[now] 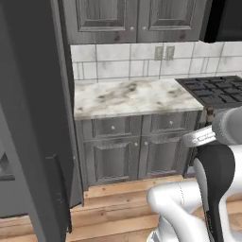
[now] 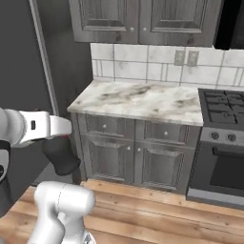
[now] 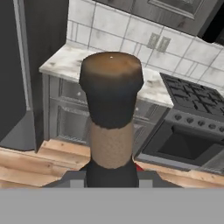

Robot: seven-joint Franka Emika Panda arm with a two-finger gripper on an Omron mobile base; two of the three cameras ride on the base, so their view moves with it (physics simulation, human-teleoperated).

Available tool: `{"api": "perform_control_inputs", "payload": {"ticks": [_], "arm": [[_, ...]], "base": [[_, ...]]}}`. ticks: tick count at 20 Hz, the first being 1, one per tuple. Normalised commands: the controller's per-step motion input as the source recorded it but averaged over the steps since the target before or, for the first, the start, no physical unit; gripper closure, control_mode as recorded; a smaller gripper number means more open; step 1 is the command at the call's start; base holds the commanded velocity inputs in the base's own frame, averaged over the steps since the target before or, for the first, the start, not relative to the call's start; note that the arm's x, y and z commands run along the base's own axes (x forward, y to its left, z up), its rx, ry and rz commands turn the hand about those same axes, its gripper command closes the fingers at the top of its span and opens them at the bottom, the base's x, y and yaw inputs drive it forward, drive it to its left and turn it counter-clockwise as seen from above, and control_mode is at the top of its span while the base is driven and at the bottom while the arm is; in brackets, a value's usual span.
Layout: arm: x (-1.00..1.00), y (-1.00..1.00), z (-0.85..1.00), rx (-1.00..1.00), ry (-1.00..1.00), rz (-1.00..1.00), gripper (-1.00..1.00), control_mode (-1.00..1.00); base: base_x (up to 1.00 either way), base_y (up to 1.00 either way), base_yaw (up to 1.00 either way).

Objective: Place the liquor on the top shelf of the fridge to keep it out of children's reach, and place the lemon and apple on lower shelves for easy access.

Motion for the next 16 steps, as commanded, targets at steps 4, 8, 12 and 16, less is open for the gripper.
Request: {"api": "perform_control_inputs", "payload": {"ticks": [4,8,12,16], "arm": [[0.0,0.0,0.0,0.0,0.0,0.0,1.0,1.0],[0.0,0.0,0.0,0.0,0.0,0.0,1.0,1.0],[0.0,0.0,0.0,0.0,0.0,0.0,1.0,1.0],[0.0,0.0,0.0,0.0,0.0,0.0,1.0,1.0]], "base": [[-0.83,0.16,0.08],[-0.76,0.22,0.08],[-0.63,0.31,0.08],[-0.3,0.66,0.06]]}}
